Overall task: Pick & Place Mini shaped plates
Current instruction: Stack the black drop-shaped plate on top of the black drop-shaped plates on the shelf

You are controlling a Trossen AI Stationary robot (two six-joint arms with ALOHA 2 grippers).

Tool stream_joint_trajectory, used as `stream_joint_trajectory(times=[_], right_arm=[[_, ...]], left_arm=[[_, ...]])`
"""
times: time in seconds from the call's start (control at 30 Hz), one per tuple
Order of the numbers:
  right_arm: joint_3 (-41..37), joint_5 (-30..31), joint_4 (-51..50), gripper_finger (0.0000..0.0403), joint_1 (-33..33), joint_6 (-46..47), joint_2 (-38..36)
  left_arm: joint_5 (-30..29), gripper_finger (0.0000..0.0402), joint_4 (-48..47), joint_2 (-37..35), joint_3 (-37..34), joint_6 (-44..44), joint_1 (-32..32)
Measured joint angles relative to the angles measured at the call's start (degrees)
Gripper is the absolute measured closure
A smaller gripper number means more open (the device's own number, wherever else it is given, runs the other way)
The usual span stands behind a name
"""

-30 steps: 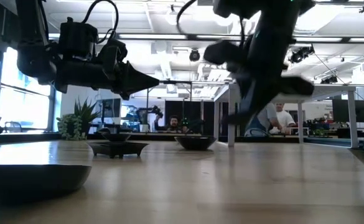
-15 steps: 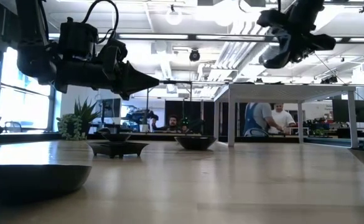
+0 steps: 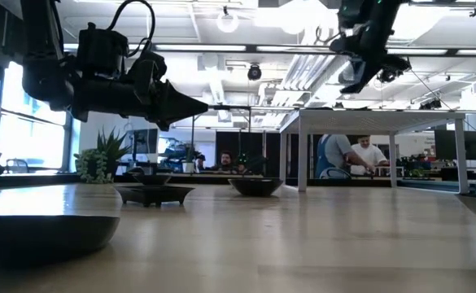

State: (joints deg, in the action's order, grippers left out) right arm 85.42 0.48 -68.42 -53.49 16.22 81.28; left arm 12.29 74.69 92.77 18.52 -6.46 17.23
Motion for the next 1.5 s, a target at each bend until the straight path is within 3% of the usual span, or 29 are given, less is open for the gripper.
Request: stream_joint_trajectory(times=[0.37,0.97,1.5], right_arm=[[2.55,-2.69,-0.42,0.0402,-2.54,-3.88,7.45],[-0.01,1.08,0.58,0.0402,-2.37,-3.34,7.65],[-0.01,-0.48,2.26,0.0402,-2.37,-3.43,7.63]], left_arm=[[-1.31,0.0399,-1.66,0.00,0.00,0.20,-0.01],[-1.42,0.0399,-1.61,0.00,0.02,0.20,0.00],[-1.47,0.0399,-1.61,0.00,0.04,0.20,-0.02]])
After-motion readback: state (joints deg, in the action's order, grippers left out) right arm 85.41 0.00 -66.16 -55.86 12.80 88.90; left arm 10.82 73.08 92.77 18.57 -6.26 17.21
